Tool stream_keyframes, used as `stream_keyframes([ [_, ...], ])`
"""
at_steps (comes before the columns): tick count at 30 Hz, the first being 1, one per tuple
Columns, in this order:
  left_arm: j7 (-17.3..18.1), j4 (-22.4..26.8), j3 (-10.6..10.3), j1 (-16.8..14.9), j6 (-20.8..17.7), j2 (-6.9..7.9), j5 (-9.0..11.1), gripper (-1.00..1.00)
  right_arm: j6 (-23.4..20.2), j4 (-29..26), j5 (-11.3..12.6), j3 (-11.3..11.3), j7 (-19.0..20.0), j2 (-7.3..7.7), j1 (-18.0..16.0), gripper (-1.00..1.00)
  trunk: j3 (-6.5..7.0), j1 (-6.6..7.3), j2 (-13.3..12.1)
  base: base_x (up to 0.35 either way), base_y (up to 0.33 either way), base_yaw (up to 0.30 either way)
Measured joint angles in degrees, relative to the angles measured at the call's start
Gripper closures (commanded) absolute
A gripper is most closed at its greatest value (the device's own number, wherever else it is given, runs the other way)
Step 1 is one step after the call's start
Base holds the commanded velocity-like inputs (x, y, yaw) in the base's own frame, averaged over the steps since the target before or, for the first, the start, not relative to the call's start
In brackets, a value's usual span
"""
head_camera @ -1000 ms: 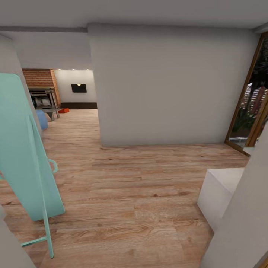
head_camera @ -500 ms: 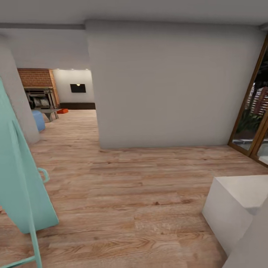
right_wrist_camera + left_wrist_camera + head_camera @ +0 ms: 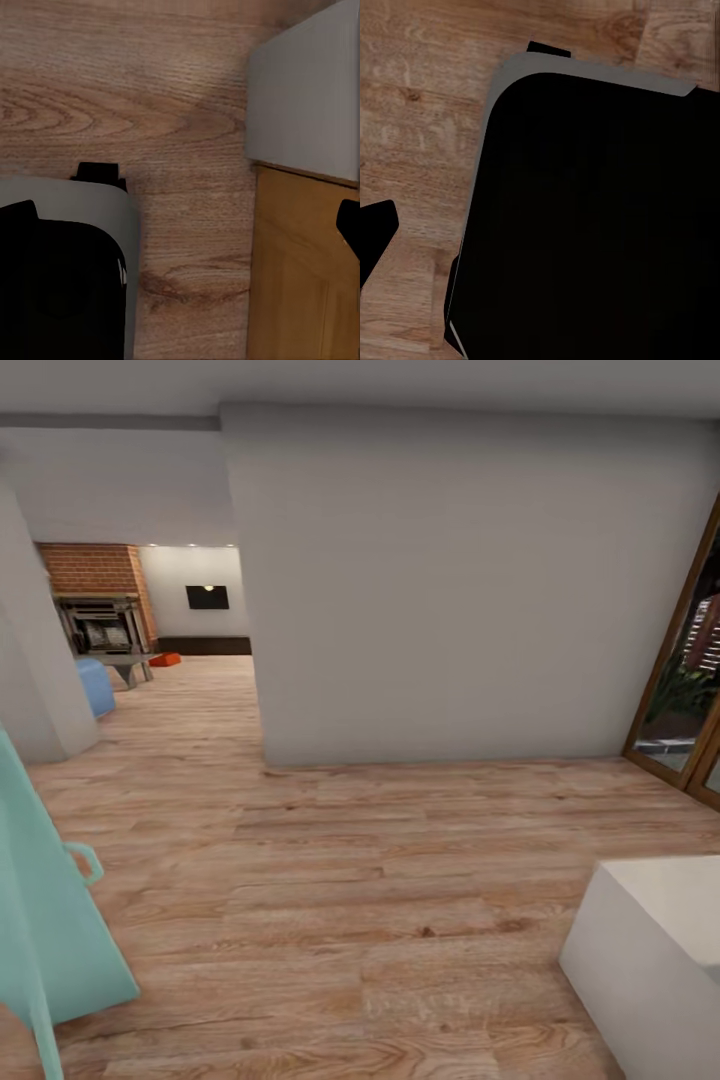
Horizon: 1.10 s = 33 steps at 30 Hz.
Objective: Move the two storage containers from the living room to the garage. In the garage, place one container on the floor and stack the other container on top of it (either order is fine).
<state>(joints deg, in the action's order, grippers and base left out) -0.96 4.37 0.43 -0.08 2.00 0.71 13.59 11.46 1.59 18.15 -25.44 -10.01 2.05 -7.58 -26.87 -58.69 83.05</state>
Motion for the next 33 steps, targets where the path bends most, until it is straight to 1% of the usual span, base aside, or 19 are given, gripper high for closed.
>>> stream_keyframes([
  [17,0.00,0.00,0.00,0.00,-0.01,0.00,0.00,-1.00,0.00,0.00,0.05,0.01,-0.02,0.00,0.00,-1.00,0.00,0.00,0.00,0.322,0.000,0.000],
  [24,0.00,0.00,0.00,0.00,-0.05,0.00,0.00,-1.00,-0.08,0.00,0.50,0.49,-0.31,-0.02,0.00,-1.00,0.00,0.00,0.00,0.322,0.000,0.000],
  [33,0.00,0.00,0.00,0.00,0.06,0.00,-0.01,-1.00,0.17,0.00,0.15,0.27,-0.34,0.00,0.00,-1.00,0.00,0.00,0.00,0.322,0.000,0.000],
])
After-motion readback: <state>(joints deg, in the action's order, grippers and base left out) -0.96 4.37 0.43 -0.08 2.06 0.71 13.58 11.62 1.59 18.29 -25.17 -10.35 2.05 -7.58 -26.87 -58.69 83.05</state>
